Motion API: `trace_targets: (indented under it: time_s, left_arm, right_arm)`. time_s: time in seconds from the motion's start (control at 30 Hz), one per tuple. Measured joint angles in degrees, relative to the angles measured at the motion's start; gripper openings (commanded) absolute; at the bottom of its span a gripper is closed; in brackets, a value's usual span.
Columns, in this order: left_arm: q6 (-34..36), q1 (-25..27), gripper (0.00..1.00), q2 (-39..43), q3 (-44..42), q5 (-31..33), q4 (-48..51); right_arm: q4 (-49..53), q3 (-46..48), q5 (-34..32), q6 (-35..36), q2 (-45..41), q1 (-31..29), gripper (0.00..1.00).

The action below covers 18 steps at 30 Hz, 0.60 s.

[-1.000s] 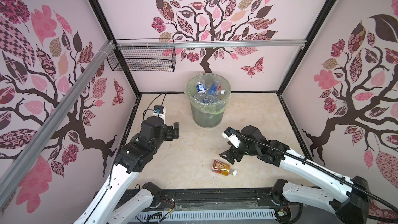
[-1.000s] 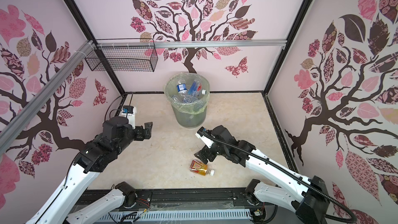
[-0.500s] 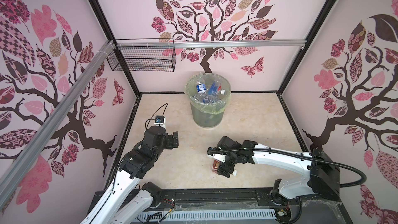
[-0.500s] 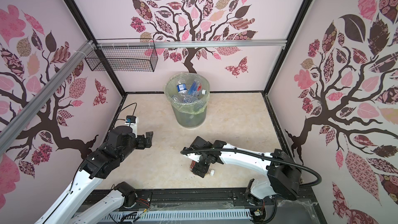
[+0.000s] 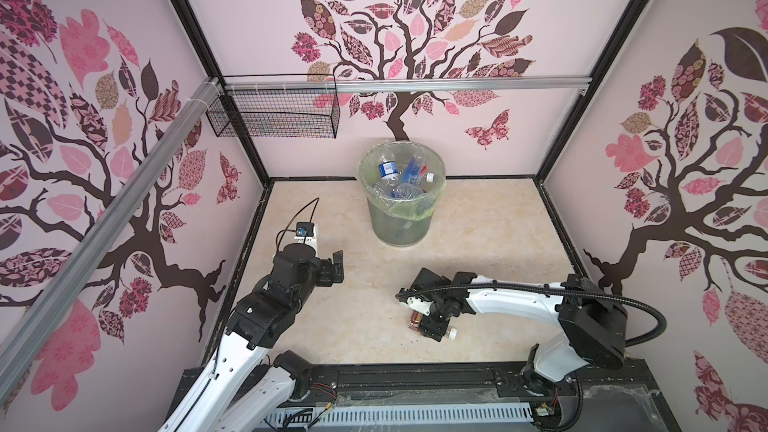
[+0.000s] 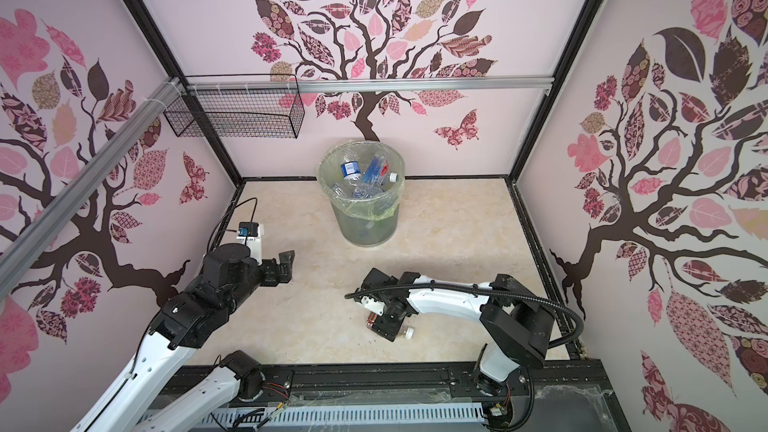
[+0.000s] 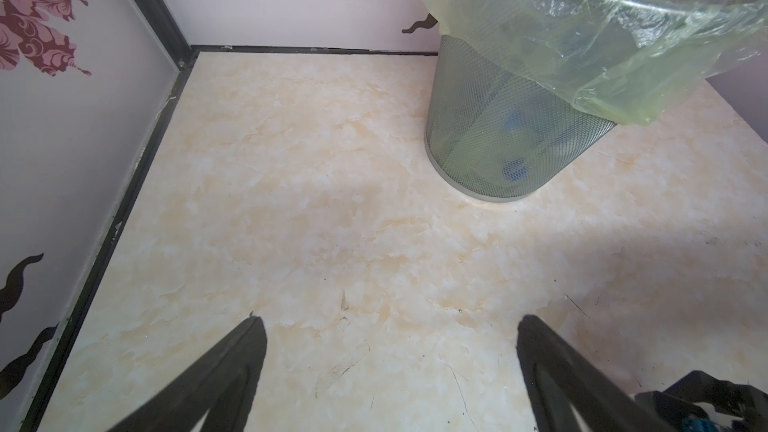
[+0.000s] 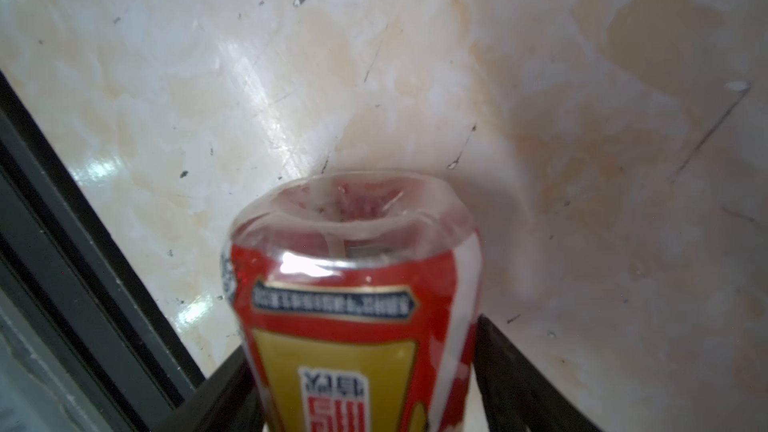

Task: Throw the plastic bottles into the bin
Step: 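Draw the left gripper back while the right gripper reaches for the red-gold bottle, then grasp the red-gold drink bottle with the right gripper and lift it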

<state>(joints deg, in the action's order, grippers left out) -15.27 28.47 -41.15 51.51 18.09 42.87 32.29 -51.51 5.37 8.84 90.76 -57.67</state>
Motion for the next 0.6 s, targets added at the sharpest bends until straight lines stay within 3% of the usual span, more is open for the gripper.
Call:
trace_targets:
  time_s: [0.2, 0.33, 0.6]
  left_arm:
    - [-0.2, -0.24, 0.98, -0.02, 0.0, -0.42, -0.04]
    - [-0.31, -0.33, 0.98, 0.0, 0.0, -0.42, -0.09]
    - [-0.39, -0.46, 0.98, 0.0, 0.0, -0.83, -0.37]
  right_arm:
    - [-1.01, 0.0, -0.68, -1.05, 0.46, 0.0, 0.54]
    - [-1.77, 0.04, -0.98, -1.79, -0.7, -0.02, 0.49]
    - [-5.33, 0.13, -3.69, -2.86, -17.33, 0.48, 0.46]
